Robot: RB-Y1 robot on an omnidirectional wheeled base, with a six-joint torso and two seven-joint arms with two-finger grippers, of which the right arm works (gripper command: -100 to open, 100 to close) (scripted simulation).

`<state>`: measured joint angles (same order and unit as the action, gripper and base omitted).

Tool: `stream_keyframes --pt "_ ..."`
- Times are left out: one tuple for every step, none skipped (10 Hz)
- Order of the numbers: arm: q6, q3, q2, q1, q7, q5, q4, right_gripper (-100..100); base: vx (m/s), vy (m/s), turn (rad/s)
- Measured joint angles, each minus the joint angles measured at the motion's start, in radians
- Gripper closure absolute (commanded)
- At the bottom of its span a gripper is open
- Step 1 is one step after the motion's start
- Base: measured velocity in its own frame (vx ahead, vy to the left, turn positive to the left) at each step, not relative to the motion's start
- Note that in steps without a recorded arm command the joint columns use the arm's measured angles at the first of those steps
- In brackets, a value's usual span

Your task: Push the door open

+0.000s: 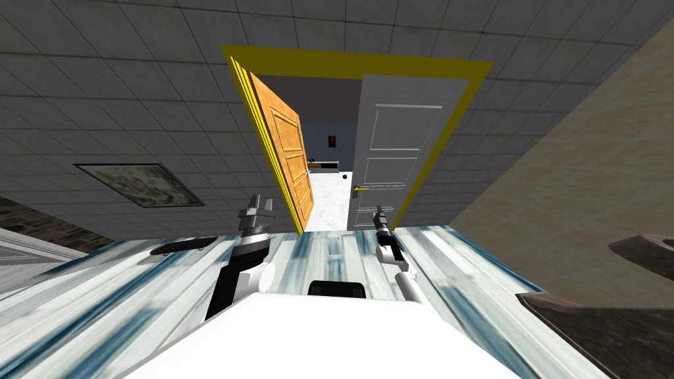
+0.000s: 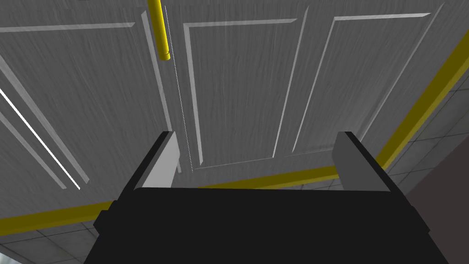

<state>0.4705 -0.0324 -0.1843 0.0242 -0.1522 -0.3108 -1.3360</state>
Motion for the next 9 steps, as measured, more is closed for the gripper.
stream_keyframes --pt "0.002 -0.001 -0.003 0.019 -0.003 -0.011 0.032 -100 0.084 -0.067 0.136" --pt "0.001 -0.002 -0.009 0.033 -0.004 -0.022 0.057 -100 0.090 -0.067 0.114" --pt "-0.004 -0.002 -0.013 0.046 -0.007 -0.033 0.077 -100 0.074 -0.065 0.087" --pt "-0.009 -0.002 -0.018 0.058 -0.010 -0.044 0.095 -100 0.072 -0.060 0.110" --pt "-0.009 -0.002 -0.024 0.081 -0.010 -0.055 0.131 -100 0.072 -0.065 0.113" --pt "-0.008 -0.003 -0.028 0.095 -0.011 -0.065 0.156 -100 0.083 -0.064 0.126" --pt "-0.010 -0.004 -0.032 0.110 -0.014 -0.075 0.180 -100 0.099 -0.050 0.117" --pt "-0.013 -0.005 -0.036 0.122 -0.016 -0.085 0.200 -100 0.099 -0.049 0.077" --pt "-0.013 -0.005 -0.039 0.136 -0.018 -0.095 0.224 -100 0.070 -0.052 0.085"
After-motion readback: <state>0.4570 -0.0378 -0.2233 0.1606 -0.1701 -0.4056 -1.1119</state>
